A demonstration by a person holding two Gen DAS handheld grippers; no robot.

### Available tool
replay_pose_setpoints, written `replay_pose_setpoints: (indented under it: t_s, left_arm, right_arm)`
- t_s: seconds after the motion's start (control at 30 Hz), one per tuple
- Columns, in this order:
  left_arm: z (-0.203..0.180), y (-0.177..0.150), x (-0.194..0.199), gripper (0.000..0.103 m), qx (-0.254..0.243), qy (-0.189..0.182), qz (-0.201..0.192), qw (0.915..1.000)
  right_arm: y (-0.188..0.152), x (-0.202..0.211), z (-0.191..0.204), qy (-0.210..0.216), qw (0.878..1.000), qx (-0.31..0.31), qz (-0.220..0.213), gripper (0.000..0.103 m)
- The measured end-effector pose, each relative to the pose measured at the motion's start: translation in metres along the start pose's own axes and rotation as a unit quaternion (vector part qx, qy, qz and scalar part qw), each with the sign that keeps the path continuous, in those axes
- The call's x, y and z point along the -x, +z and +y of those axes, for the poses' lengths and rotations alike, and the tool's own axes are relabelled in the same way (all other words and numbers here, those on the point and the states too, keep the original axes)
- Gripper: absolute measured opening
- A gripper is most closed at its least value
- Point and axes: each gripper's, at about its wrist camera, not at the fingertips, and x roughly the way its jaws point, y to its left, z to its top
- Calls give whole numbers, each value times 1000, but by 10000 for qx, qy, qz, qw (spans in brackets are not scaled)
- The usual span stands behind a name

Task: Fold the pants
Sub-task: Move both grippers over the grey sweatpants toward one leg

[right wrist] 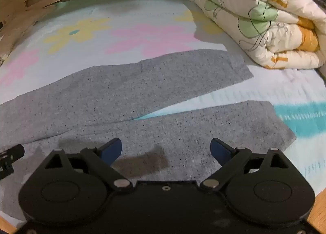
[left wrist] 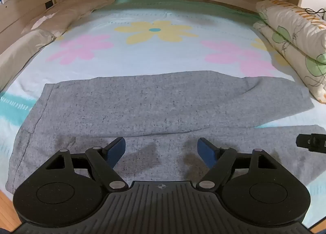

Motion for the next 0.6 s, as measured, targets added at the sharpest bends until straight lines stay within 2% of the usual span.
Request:
replay_pose_setpoints:
  t_s: [0.3,0.6]
  left_arm:
    - [-1,-2,-4,77,-59,66,50,9999]
    - [4,5,3,77,58,9,-117,9999]
  right_arm:
    - [-3,-10,-6,49,9998,-98,181,98]
    - [-3,3,-1,150,9998,-112,-44,98]
